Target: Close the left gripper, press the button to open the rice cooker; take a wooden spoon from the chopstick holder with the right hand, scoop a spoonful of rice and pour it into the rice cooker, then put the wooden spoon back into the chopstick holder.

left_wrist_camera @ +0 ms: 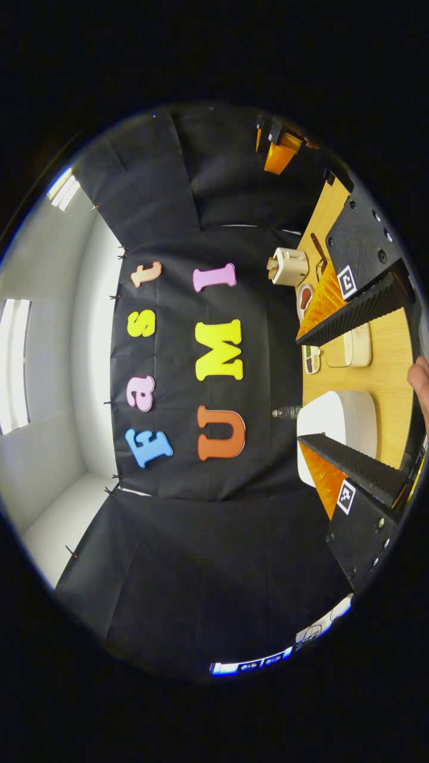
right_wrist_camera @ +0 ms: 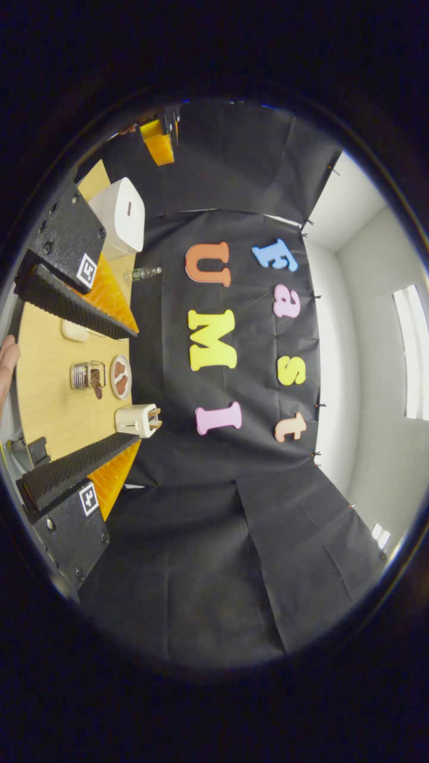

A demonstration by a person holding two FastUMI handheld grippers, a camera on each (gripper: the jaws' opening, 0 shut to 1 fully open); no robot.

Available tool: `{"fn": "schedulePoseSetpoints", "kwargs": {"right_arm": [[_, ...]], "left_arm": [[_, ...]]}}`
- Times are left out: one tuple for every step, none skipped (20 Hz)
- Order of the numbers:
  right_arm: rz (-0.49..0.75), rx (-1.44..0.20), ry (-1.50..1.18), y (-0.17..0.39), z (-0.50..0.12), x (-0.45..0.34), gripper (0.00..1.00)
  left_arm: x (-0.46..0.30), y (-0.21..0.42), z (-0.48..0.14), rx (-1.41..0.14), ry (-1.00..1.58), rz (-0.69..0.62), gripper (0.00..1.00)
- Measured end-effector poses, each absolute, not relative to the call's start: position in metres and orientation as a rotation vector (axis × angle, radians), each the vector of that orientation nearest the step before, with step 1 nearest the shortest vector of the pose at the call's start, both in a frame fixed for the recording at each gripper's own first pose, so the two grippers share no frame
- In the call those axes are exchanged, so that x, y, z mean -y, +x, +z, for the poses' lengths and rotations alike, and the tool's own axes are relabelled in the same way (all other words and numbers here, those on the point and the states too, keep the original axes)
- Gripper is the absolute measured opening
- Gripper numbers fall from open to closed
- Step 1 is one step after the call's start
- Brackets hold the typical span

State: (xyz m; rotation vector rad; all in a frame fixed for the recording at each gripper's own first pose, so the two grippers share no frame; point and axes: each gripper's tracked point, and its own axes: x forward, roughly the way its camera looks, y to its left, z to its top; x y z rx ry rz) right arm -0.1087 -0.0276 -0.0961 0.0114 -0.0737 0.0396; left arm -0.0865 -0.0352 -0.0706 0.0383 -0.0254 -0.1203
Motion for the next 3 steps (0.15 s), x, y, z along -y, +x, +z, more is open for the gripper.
{"fn": "schedulePoseSetpoints", "kwargs": {"right_arm": [[0.043, 0.077, 0.011, -0.1099, -0.0955, 0.0256, 0.98], [0.043, 0.076, 0.014, -0.1096, -0.0955, 0.0255, 1.00], [0.045, 0.075, 0.015, -0.1091, -0.0972, 0.0253, 1.00]], "left_arm": [[0.0373, -0.0873, -0.0724, 0.025, 0.047, -0.127, 0.94], [0.0370, -0.0886, -0.0717, 0.027, 0.058, -0.128, 0.95], [0.0355, -0.0889, -0.0720, 0.030, 0.067, -0.125, 0.95]]}}
